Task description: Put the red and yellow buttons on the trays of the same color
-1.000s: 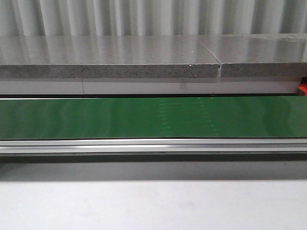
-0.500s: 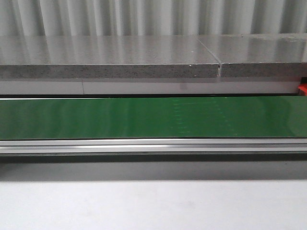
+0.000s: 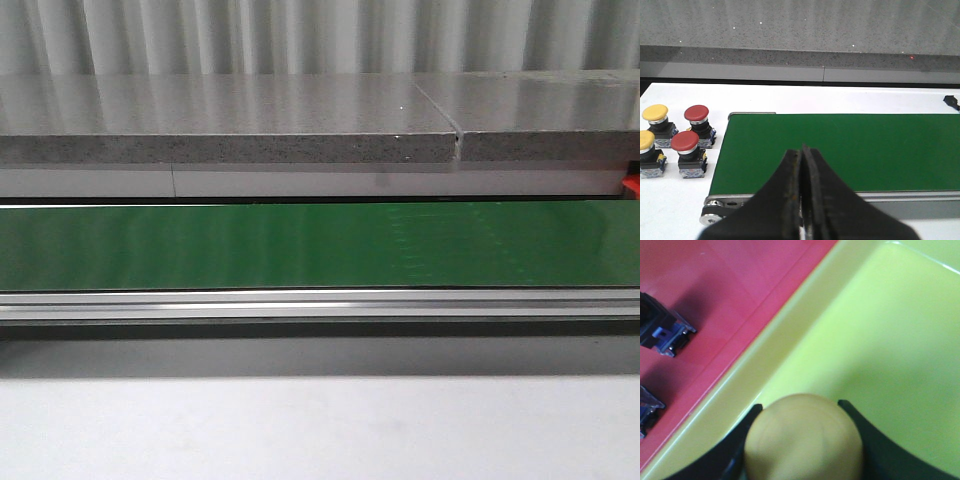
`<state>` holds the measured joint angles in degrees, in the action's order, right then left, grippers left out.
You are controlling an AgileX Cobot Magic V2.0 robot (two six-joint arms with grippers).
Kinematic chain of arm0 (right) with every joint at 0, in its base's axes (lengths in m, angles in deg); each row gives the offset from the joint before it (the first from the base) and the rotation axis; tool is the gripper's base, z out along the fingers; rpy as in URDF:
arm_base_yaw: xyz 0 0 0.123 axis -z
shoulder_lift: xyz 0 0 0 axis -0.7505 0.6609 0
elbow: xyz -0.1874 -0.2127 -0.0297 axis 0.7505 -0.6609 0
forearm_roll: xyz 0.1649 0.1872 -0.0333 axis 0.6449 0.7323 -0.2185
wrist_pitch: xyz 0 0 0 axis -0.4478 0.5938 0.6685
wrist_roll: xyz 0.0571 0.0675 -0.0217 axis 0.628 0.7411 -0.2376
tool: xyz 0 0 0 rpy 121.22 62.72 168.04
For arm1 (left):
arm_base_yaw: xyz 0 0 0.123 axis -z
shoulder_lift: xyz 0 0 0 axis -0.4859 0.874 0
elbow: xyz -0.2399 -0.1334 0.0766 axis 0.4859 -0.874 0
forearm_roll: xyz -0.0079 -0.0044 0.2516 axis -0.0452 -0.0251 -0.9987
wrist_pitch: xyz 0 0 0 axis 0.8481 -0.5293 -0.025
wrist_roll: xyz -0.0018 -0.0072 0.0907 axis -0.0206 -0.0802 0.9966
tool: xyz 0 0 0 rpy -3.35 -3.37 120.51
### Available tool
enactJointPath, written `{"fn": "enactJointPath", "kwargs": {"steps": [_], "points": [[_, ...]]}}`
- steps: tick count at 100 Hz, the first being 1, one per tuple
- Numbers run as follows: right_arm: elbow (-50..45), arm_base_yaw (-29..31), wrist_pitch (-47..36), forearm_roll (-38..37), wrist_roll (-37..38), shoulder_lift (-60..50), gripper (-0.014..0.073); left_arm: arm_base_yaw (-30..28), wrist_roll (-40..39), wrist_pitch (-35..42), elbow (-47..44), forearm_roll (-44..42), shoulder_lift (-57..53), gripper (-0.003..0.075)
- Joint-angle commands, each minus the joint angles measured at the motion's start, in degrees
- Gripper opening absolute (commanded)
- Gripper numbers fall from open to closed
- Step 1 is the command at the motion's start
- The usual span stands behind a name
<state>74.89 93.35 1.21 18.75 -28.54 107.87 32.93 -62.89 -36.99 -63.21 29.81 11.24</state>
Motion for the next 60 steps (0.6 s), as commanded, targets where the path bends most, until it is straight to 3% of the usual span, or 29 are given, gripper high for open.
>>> {"fn": "enactJointPath", "kwargs": {"steps": [1, 33, 60], "points": [[1.09, 0.44, -1.9, 0.08, -0.08, -1.44, 0.0204, 0.44, -0.06, 4.16, 1.64, 0.65, 0.41, -0.0021], [1.09, 0.44, -2.26, 0.02, -0.08, -0.03, 0.0226, 0.44, -0.06, 4.16, 1.64, 0.65, 0.41, -0.0021], [1.09, 0.44, -3.83, -0.17, -0.02, -0.28, 0.0642, 0.44, -0.06, 4.16, 1.64, 0.65, 0.41, -0.0021]]}}
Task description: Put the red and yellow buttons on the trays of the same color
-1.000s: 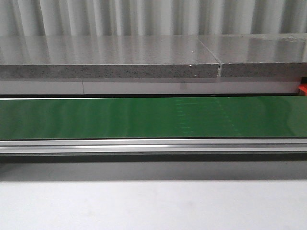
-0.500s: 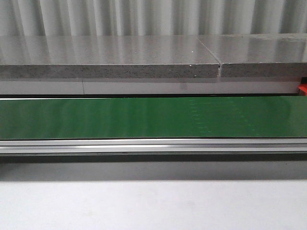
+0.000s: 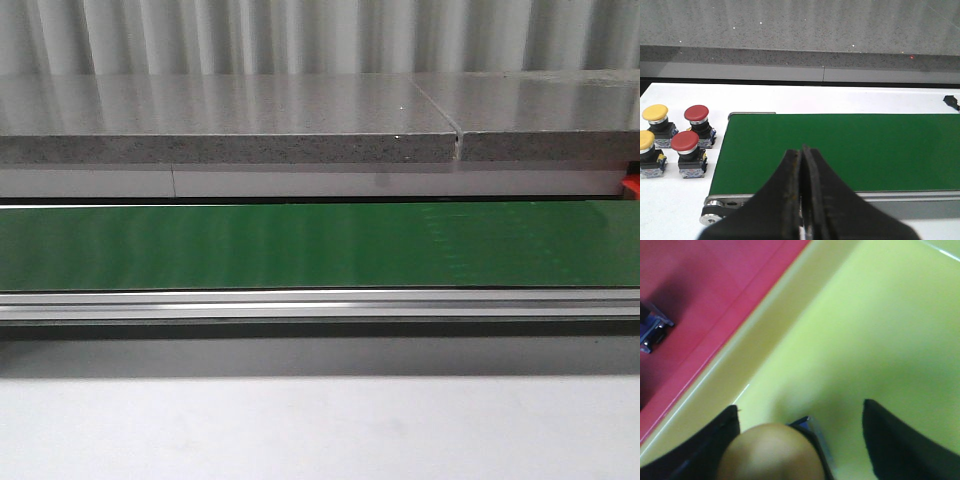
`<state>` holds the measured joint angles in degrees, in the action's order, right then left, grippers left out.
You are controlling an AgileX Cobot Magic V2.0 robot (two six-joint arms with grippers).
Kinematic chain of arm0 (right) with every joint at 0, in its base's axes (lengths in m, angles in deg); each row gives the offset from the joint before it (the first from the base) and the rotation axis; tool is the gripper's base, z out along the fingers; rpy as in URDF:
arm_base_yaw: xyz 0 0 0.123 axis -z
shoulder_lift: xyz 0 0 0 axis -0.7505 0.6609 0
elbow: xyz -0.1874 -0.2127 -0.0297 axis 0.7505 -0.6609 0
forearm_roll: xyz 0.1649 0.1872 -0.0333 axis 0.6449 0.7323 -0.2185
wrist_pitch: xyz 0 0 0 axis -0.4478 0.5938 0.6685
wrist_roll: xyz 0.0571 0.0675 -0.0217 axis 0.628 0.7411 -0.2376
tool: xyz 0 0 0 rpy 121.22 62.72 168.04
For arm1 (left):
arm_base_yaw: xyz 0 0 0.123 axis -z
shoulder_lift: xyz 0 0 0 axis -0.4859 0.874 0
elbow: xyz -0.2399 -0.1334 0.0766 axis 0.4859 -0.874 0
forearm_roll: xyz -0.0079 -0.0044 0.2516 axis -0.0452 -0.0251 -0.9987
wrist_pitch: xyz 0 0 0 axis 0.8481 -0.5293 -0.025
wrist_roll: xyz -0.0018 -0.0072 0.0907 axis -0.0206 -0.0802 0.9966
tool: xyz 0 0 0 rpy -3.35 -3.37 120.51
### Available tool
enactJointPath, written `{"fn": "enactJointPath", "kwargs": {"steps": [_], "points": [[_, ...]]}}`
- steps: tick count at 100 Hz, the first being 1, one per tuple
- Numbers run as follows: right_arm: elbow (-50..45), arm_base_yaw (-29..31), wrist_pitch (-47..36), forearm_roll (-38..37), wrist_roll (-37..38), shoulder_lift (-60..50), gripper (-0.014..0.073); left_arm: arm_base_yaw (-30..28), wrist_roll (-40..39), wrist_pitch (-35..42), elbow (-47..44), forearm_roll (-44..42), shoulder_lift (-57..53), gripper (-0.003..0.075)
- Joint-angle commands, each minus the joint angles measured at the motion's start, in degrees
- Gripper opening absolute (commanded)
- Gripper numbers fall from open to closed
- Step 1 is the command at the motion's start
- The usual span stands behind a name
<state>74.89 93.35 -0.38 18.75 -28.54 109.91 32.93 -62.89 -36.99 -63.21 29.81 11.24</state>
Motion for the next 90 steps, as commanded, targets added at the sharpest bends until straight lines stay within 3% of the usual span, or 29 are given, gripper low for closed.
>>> {"fn": "enactJointPath", "kwargs": {"steps": [1, 37, 57, 90], "points": [[1.09, 0.44, -2.26, -0.12, -0.02, -2.39, 0.0647, 0.44, -0.06, 4.16, 1.64, 0.65, 0.41, -0.0021], [5.28, 0.39, 1.56, 2.79, 0.05, -7.32, 0.0654, 0.44, -0.06, 4.16, 1.64, 0.65, 0.41, -0.0021], [8.75, -0.2, 8.58, 5.94, 0.05, -11.22, 0.0654, 0.44, -0.06, 4.16, 1.64, 0.65, 0.41, -0.0021], [9.58, -11.8, 9.49, 5.83, -2.78, -19.11, 0.0654, 0.44, -0.06, 4.16, 1.64, 0.65, 0.41, -0.0021]]}}
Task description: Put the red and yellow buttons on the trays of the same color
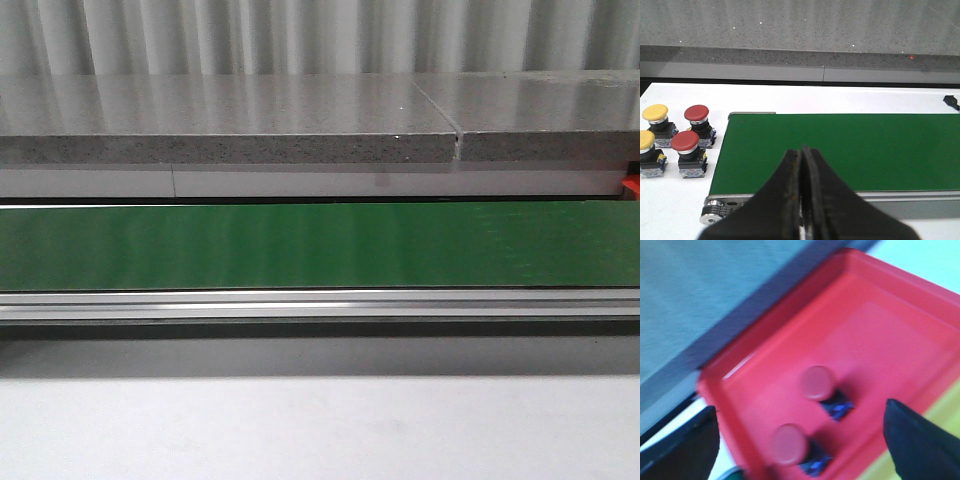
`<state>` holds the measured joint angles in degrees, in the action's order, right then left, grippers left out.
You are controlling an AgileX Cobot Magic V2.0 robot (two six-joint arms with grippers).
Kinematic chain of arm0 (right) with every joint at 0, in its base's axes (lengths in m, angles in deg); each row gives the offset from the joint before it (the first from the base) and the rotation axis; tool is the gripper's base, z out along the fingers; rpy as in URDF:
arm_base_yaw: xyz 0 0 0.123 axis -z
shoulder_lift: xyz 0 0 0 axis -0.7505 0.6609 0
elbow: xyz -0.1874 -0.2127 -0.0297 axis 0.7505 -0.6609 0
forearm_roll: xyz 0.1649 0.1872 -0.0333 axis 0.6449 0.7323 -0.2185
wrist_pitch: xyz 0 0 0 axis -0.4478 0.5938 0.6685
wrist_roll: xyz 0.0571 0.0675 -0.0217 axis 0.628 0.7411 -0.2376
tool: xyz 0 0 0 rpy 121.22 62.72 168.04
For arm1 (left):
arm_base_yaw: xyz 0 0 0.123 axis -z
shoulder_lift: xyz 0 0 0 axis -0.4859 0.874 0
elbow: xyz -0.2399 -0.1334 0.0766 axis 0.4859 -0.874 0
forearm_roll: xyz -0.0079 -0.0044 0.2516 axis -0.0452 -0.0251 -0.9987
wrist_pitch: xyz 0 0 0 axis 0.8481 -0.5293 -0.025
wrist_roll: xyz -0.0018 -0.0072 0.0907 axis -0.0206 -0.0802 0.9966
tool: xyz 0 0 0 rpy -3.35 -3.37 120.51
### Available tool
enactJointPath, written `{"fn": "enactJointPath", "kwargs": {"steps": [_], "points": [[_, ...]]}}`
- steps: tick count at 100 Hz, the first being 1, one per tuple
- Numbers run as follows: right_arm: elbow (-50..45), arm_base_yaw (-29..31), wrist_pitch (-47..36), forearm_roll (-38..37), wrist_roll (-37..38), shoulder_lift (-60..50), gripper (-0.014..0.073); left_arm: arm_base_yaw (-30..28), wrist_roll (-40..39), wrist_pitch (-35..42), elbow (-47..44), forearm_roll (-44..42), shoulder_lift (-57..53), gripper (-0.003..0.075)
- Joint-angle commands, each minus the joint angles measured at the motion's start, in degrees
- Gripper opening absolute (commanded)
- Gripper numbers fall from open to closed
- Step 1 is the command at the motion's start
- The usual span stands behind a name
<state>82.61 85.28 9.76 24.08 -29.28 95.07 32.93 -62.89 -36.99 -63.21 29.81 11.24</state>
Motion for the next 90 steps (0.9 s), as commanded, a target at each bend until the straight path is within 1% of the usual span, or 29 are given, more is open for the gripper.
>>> {"fn": "enactJointPath", "kwargs": {"steps": [1, 32, 40, 47, 55, 61, 76, 90], "points": [[1.86, -4.08, -0.65, 0.5, -2.1, -4.47, 0.0654, 0.44, -0.06, 4.16, 1.64, 0.65, 0.41, -0.0021], [1.68, -20.98, -1.66, -0.27, -10.79, -13.91, 0.0654, 0.44, -0.06, 4.16, 1.64, 0.65, 0.41, -0.0021], [1.68, -24.71, -0.81, -1.29, -12.26, -16.38, 0.0654, 0.44, -0.06, 4.16, 1.64, 0.65, 0.41, -0.0021], [1.63, -26.93, 1.5, -2.97, -12.34, -18.55, 0.0654, 0.44, -0.06, 4.16, 1.64, 0.65, 0.41, -0.0021], [0.49, -28.31, 4.18, -4.41, -12.34, -21.22, 0.0647, 0.44, -0.06, 4.16, 1.64, 0.65, 0.41, -0.0021], [-1.27, -28.73, 4.62, -4.85, -12.29, -23.91, 0.0633, 0.44, -0.06, 4.16, 1.64, 0.65, 0.41, -0.0021], [-8.43, -28.72, 4.74, -5.62, -12.29, -31.49, 0.059, 0.44, -0.06, 4.16, 1.64, 0.65, 0.41, -0.0021], [-15.65, -28.72, 5.57, -5.54, -12.29, -38.65, 0.059, 0.44, -0.06, 4.16, 1.64, 0.65, 0.41, -0.0021]]}}
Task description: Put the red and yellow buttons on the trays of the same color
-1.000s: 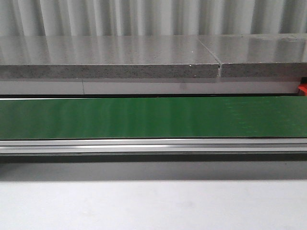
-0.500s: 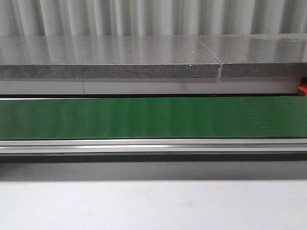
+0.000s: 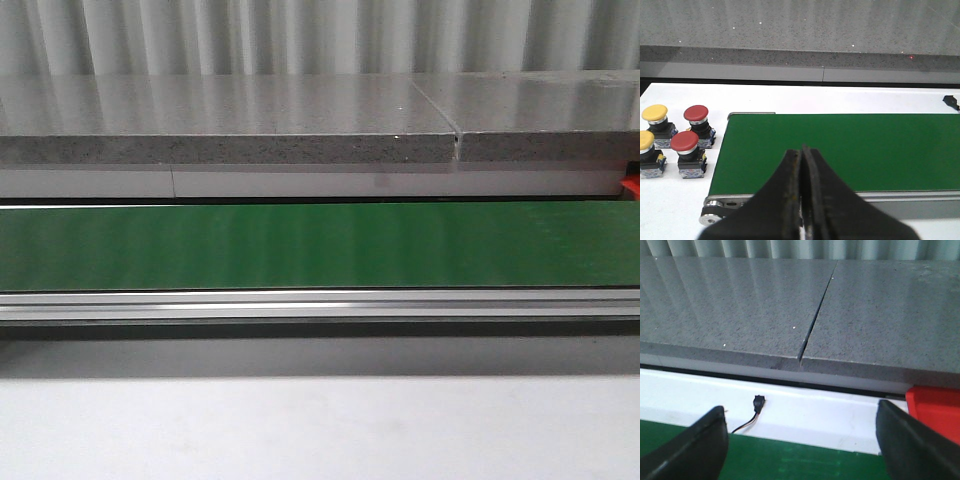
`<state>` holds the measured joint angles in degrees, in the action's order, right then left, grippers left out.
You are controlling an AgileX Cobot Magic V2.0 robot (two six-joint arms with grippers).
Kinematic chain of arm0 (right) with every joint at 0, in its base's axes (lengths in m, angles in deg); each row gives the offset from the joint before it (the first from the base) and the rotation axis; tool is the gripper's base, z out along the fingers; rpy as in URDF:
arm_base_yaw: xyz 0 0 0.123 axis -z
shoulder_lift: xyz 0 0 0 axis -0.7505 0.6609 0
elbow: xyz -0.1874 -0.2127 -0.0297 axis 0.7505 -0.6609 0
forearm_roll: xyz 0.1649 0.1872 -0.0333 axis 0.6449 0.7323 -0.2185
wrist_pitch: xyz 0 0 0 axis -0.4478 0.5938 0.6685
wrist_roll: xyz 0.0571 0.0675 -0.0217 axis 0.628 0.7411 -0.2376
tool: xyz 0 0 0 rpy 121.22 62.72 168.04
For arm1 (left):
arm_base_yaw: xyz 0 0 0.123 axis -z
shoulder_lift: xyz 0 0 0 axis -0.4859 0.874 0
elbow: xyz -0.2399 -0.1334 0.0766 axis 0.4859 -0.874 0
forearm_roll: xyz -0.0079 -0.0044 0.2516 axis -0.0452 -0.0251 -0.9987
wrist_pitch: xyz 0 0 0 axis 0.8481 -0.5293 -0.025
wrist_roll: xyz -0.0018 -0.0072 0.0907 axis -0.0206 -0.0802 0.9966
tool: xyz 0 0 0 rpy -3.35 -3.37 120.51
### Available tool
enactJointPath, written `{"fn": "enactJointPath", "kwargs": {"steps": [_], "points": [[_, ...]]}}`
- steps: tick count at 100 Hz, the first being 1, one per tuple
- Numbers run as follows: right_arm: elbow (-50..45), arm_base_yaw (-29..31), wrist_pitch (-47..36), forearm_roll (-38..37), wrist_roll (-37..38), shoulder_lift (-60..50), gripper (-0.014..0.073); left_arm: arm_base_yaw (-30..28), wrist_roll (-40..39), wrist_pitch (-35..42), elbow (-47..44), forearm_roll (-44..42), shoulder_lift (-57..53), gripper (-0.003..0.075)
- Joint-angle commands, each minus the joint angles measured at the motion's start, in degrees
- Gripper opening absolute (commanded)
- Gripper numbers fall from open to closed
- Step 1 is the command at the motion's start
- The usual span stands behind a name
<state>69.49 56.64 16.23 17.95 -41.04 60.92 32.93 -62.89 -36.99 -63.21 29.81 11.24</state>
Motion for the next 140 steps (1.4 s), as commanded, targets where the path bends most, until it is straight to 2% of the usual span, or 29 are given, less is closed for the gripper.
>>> {"fn": "enactJointPath", "kwargs": {"steps": [1, 12, 19, 26, 44, 51, 101, 140], "points": [[-2.82, -0.08, -0.9, 0.59, -0.52, -5.2, 0.059, 0.44, -0.06, 4.16, 1.64, 0.65, 0.41, -0.0021], [-6.61, -0.08, -1.0, 0.7, -0.52, -10.3, 0.0586, 0.44, -0.06, 4.16, 1.64, 0.65, 0.41, -0.0021], [-8.03, -0.08, -1.08, 0.7, -0.52, -12.58, 0.0535, 0.44, -0.06, 4.16, 1.64, 0.65, 0.41, -0.0021], [-8.66, -0.08, -0.92, 0.7, -0.52, -13.85, 0.0433, 0.44, -0.06, 4.16, 1.64, 0.65, 0.41, -0.0021], [-8.71, -0.08, -0.44, 0.7, -0.52, -14.15, 0.0047, 0.44, -0.06, 4.16, 1.64, 0.65, 0.41, -0.0021], [-8.71, -0.08, -0.11, 0.7, -0.52, -14.15, -0.0073, 0.44, -0.06, 4.16, 1.64, 0.65, 0.41, -0.0021], [-8.71, -0.08, 5.26, 1.07, -0.52, -14.15, -0.0068, 0.44, -0.06, 4.16, 1.64, 0.65, 0.41, -0.0021], [-8.71, -0.08, 5.68, 1.07, -0.52, -14.15, -0.0068, 0.44, -0.06, 4.07, 1.59, 0.35, 0.41, -0.0006]]}}
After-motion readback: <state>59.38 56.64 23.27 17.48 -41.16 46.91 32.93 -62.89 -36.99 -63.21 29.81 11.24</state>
